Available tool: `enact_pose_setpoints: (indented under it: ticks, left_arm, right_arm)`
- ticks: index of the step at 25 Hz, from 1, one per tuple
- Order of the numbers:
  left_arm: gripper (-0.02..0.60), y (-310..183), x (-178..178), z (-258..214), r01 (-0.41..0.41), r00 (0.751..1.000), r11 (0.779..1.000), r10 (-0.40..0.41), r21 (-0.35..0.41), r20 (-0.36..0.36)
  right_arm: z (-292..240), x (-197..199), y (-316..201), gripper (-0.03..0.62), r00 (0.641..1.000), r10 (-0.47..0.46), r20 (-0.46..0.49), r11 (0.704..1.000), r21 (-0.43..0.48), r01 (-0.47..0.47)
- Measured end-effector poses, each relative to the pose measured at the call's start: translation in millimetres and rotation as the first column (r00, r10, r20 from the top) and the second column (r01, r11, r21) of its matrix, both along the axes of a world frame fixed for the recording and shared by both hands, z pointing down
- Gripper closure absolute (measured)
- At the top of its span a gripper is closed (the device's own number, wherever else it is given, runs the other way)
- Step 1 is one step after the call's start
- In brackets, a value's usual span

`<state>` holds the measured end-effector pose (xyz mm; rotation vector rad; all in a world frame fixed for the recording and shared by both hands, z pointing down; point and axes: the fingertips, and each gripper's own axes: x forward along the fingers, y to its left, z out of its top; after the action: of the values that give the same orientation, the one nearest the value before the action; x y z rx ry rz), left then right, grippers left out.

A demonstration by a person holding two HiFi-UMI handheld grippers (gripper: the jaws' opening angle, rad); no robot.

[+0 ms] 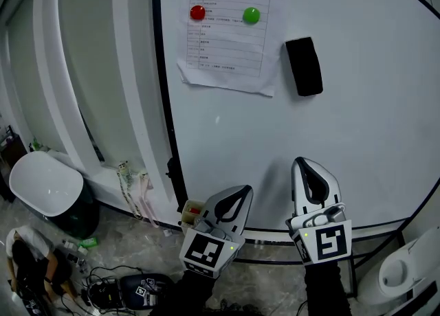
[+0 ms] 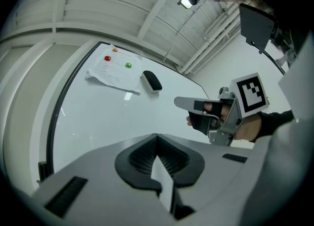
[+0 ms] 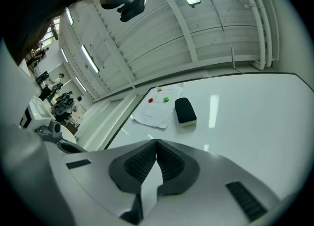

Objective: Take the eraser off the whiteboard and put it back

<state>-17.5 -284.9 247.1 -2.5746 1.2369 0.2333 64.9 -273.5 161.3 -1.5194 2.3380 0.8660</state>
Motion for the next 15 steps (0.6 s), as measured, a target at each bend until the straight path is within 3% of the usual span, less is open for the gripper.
enact_pose_setpoints:
  ticks: [6,15]
  left_arm:
    - [0.575,-9,-1,-4,-0.032,0.999,0.999,0.032,0.015,0.018]
    - [0.575,-20,0,2,-0.073,0.997,0.997,0.073,-0.001,-0.005]
  right_arm:
    - [-25,1,-12,0.582,0.999,0.047,0.011,0.997,0.055,-0.048]
    - [-47,5,-30,0.328,0.993,0.116,-0.013,0.987,0.112,-0.114]
